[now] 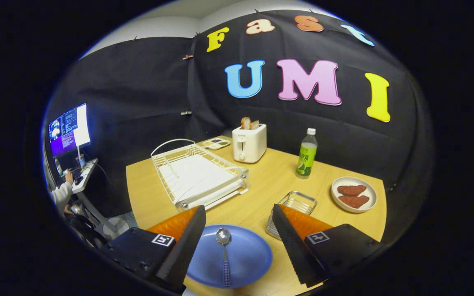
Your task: Take the plate from the dish rack, then take the spoon from the basket and place it into the plate.
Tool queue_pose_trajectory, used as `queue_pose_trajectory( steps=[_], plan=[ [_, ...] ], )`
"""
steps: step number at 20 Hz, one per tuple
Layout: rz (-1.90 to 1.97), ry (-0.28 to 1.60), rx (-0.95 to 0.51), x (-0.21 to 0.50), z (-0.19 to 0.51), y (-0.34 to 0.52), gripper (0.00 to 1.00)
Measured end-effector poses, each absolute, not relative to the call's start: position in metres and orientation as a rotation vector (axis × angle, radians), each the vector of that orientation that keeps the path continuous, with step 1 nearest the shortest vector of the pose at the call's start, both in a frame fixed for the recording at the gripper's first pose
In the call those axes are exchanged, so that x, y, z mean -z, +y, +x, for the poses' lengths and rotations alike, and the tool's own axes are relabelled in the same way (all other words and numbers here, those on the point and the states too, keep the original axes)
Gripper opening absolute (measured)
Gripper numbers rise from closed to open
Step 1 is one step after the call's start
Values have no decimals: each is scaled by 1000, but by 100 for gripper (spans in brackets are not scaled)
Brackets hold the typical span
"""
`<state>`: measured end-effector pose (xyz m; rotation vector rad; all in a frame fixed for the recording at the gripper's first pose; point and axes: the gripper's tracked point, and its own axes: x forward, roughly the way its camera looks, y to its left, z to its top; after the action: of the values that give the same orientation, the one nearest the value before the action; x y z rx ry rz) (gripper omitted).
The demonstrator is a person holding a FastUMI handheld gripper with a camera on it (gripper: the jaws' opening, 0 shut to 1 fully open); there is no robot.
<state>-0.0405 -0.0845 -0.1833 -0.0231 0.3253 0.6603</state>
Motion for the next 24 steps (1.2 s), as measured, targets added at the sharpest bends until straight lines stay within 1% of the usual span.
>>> queue_pose_trajectory(
  steps=[2, 8, 13, 16, 20, 24],
  plan=[
    [-12, 286, -596, 155, -33, -99, 100],
    [26, 177, -331, 83, -12, -157, 100],
    [82, 136, -89, 48, -29, -189, 100],
    [139, 127, 32, 40, -41, -191, 100],
    [209, 121, 109, 36, -49, -178, 98],
    [173, 84, 137, 23, -54, -166, 99]
  ],
)
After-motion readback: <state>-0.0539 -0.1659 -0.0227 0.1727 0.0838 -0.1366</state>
